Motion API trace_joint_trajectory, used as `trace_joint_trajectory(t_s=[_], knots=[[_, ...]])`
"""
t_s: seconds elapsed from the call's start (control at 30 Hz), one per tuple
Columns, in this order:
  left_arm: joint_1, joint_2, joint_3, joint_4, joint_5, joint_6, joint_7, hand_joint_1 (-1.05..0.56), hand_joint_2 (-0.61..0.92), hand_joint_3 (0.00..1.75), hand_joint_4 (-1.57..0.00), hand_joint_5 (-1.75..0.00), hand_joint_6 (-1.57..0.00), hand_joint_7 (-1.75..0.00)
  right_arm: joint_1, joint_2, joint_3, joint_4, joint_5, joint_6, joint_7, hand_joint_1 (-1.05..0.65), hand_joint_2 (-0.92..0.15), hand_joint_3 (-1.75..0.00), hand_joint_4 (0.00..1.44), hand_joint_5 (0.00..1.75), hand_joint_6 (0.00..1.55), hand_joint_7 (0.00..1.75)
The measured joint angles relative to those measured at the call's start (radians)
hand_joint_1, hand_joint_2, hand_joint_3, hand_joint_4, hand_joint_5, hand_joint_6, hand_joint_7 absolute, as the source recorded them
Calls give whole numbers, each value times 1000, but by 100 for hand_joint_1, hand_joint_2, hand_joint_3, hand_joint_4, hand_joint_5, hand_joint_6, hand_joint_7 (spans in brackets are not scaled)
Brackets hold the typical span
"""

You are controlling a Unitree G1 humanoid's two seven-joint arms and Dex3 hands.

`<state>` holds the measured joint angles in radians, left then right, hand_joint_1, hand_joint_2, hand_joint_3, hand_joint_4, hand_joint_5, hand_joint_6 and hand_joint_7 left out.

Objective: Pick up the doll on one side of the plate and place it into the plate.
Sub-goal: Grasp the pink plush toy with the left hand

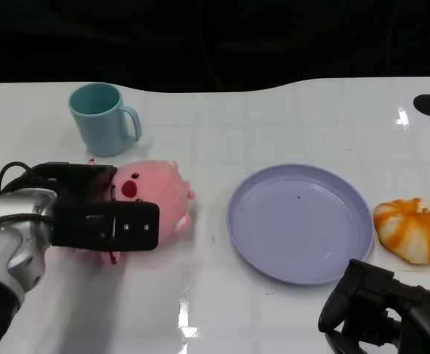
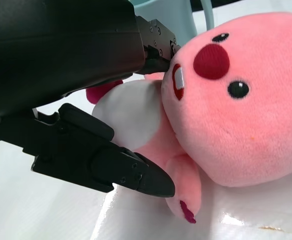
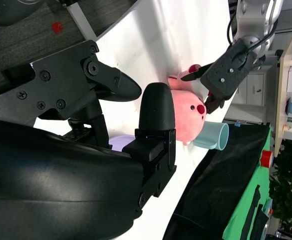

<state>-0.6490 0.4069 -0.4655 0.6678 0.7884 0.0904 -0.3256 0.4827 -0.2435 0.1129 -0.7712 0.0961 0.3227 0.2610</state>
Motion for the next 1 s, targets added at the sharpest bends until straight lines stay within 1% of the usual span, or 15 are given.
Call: trace_joint_trajectory(t_s=[0.13, 0.3, 0.43, 0.53, 0.6, 0.63, 0.67, 0.7, 0.73, 0.77, 0.8, 0.87, 0.9, 0.97, 1.0], knots=[[-49, -31, -15, 134, -19, -35, 44, -61, 92, 1, -21, -12, -29, -2, 5, -1, -1, -2, 1, -2, 2, -26, -74, -75, 62, 175, 50, 154], [-89, -69, -31, 257, -26, -44, 93, -59, 92, 2, -30, -13, -40, -5, 7, -2, -3, -3, 1, -5, 4, -26, -75, -74, 62, 175, 50, 155], [-105, -98, -36, 336, -41, -50, 147, -54, 92, 9, -57, -12, -66, -5, 10, -4, -5, -3, 1, -8, 7, -28, -75, -72, 62, 174, 51, 153], [-118, -115, -32, 380, -60, -65, 187, -48, 92, 5, -78, -16, -87, -7, 11, -8, -8, -4, 1, -8, 8, -27, -76, -71, 62, 174, 51, 153], [-120, -125, -30, 402, -74, -69, 221, -47, 92, 4, -83, -16, -92, -7, 12, -9, -12, -4, 1, -8, 9, -27, -77, -70, 62, 174, 51, 152], [-121, -128, -30, 412, -79, -76, 236, -42, 92, 6, -93, -27, -101, -10, 12, -9, -13, -4, 1, -8, 9, -27, -77, -70, 62, 174, 51, 152], [-119, -128, -30, 419, -84, -85, 254, -38, 92, 6, -95, -40, -109, -11, 12, -9, -15, -4, 1, -8, 9, -27, -77, -70, 62, 174, 51, 152], [-115, -128, -29, 425, -90, -100, 273, -34, 92, 5, -90, -67, -116, -13, 11, -9, -16, -4, 1, -8, 9, -27, -77, -69, 62, 174, 51, 152], [-109, -128, -28, 430, -96, -120, 297, -30, 92, 10, -82, -110, -124, -19, 11, -9, -16, -3, 1, -8, 9, -27, -77, -69, 62, 174, 51, 152], [-102, -127, -26, 433, -100, -142, 325, -29, 92, 18, -78, -128, -125, -30, 11, -8, -16, -3, 1, -9, 9, -27, -77, -69, 62, 175, 51, 153], [-93, -126, -25, 434, -105, -159, 350, -28, 91, 28, -75, -143, -115, -58, 11, -8, -16, -3, 2, -10, 9, -27, -77, -69, 62, 175, 52, 153], [-82, -125, -26, 433, -112, -182, 396, -28, 92, 32, -70, -160, -88, -98, 11, -8, -16, -3, 2, -14, 9, -26, -77, -69, 63, 175, 52, 153], [-78, -124, -28, 431, -113, -190, 411, -28, 92, 33, -69, -162, -82, -109, 10, -8, -16, -3, 2, -16, 9, -26, -77, -69, 63, 175, 52, 153], [-60, -116, -28, 415, -120, -215, 437, -25, 92, 35, -73, -172, -67, -157, 10, -8, -16, -3, 3, -17, 9, -26, -77, -70, 63, 175, 52, 153], [-47, -111, -27, 403, -127, -231, 446, -24, 92, 37, -74, -173, -64, -165, 10, -8, -16, -3, 3, -17, 9, -26, -77, -70, 63, 175, 51, 154]])
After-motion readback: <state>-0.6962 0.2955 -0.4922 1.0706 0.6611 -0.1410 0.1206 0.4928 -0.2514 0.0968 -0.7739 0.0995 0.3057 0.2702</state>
